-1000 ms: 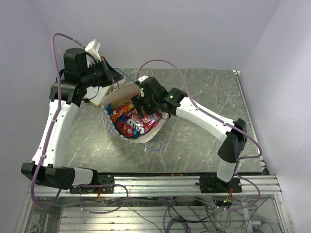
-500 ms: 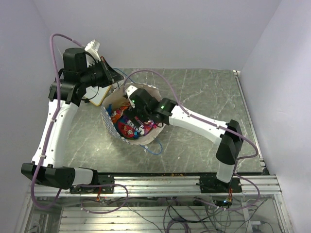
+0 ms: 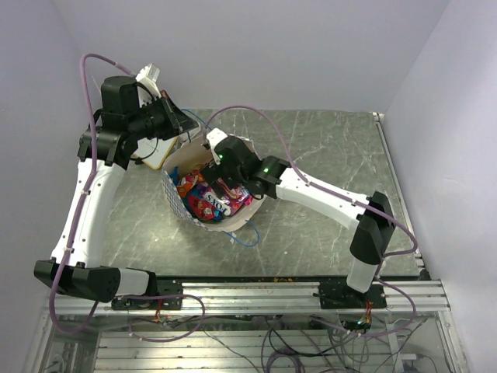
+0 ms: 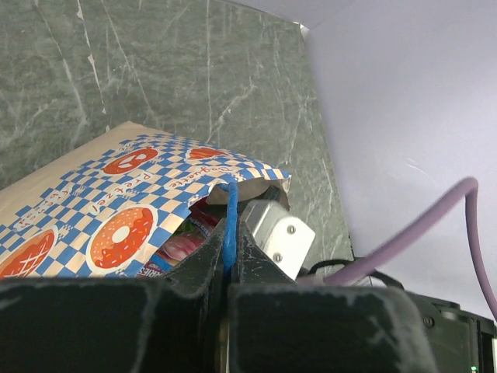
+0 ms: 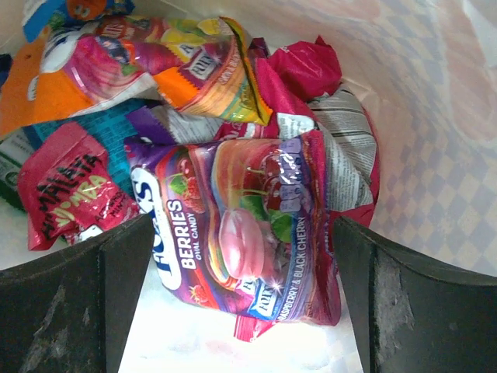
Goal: Take the snacks out of the paper bag
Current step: Take out the snack from the paper bag.
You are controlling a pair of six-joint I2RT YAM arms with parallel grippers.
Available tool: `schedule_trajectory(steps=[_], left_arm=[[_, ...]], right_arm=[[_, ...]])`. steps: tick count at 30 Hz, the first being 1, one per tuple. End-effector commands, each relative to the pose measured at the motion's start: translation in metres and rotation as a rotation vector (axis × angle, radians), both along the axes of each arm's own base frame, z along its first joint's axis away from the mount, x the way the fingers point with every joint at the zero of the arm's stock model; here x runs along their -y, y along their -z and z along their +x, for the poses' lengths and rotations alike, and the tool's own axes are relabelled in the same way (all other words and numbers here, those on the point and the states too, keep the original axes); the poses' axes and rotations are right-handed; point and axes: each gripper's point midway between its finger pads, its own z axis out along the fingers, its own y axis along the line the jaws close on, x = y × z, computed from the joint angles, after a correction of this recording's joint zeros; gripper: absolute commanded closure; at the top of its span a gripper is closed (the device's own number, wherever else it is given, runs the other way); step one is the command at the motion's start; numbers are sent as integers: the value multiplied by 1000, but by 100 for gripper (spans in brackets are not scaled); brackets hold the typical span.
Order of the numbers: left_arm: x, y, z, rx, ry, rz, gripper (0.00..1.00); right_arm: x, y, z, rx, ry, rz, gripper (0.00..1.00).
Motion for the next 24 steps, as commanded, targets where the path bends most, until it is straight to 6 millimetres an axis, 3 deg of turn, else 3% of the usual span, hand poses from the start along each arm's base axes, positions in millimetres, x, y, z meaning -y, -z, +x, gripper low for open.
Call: schedule_trajectory(steps=[1, 16, 20, 24], left_arm=[[0, -27, -5, 69, 6, -29, 93], [-1, -23, -4, 54, 4, -31, 93], [0, -23, -4, 52, 9, -35, 93], [-1, -23, -3, 52, 5, -31, 93]], right_arm=[[3, 2, 13, -46, 58, 61, 3], [-3, 39, -4, -183, 8, 59, 6], [-13, 35, -13, -215, -52, 95, 8], [-33, 14, -43, -270, -188, 215, 10]])
